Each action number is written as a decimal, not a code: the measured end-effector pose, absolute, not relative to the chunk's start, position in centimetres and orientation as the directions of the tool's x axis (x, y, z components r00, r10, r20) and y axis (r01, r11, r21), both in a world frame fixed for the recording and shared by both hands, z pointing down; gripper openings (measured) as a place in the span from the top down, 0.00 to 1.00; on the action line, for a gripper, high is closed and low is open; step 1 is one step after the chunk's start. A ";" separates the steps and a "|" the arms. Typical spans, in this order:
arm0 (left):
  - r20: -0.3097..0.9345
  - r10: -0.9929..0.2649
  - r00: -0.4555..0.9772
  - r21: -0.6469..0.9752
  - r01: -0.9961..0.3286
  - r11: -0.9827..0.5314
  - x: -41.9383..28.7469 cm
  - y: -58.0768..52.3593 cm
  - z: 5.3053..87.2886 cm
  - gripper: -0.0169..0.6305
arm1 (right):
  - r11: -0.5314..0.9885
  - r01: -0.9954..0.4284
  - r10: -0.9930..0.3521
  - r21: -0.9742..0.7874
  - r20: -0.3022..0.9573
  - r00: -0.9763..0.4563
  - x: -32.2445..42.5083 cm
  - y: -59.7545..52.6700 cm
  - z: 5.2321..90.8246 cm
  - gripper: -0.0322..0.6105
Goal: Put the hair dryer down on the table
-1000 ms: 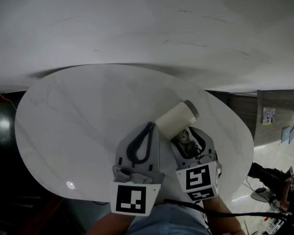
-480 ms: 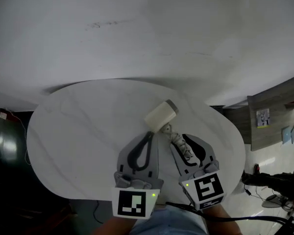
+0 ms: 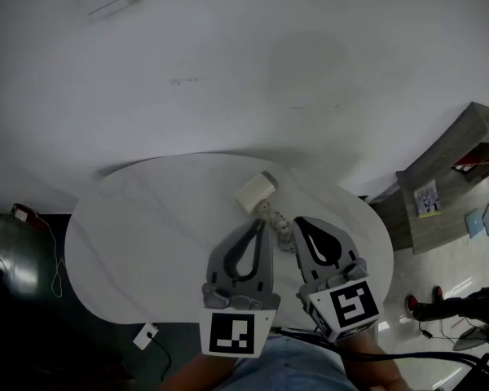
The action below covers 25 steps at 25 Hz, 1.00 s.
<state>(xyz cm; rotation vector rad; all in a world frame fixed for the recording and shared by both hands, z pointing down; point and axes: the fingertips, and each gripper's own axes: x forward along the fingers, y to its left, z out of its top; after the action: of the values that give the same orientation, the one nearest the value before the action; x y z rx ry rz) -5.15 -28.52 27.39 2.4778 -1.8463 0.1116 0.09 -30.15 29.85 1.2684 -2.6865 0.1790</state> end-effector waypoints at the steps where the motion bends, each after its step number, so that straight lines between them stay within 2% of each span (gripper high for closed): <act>1: 0.075 -0.955 0.286 -0.009 -0.958 -0.287 -4.9 -28.2 26.9 0.95 | 0.630 -0.776 -0.759 -0.031 0.189 -0.623 0.4 -29.8 29.4 0.93; 9: 0.027 -0.955 0.295 -0.032 -0.955 -0.296 -3.7 -26.5 24.9 0.95 | 0.634 -0.772 -0.771 0.036 0.108 -0.628 0.9 -27.8 26.0 0.93; 25: 0.000 -0.955 0.297 -0.057 -0.953 -0.296 -3.0 -25.8 23.8 0.95 | 0.626 -0.776 -0.780 0.075 0.067 -0.622 2.1 -26.4 24.8 0.93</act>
<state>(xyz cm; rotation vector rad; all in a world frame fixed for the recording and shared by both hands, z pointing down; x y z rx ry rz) -2.97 -25.75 23.77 2.5665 -1.8903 0.0538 2.06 -26.37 24.79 1.3187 -2.7473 -0.0594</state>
